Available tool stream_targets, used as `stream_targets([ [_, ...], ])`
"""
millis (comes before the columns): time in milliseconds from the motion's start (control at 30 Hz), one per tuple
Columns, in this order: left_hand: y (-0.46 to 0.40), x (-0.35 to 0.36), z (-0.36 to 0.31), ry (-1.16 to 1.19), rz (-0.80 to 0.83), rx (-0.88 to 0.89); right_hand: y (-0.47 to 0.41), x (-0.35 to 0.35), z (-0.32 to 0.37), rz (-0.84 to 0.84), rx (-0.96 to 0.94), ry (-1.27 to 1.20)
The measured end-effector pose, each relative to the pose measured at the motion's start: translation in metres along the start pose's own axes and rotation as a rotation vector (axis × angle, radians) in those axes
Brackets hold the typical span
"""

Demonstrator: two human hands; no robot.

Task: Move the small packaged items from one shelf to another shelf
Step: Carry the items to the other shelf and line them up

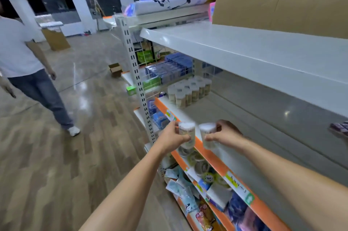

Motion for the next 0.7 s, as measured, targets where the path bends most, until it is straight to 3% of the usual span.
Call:
stream_targets([
  [433, -0.124, -0.001, -0.007, -0.061, 0.181, 0.11, -0.084, -0.003, -0.009, -0.152, 0.157, -0.012],
  [700, -0.198, 0.001, -0.018, -0.057, 0.406, 0.196, -0.118, 0.005, -0.011, -0.279, 0.294, -0.048],
])
Point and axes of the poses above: each hand's wrist, its own y-axis away from the middle knuckle, its own x-axis out of the palm, z = x × y, the point moved 3 cm from there along -y, towards the middle knuckle
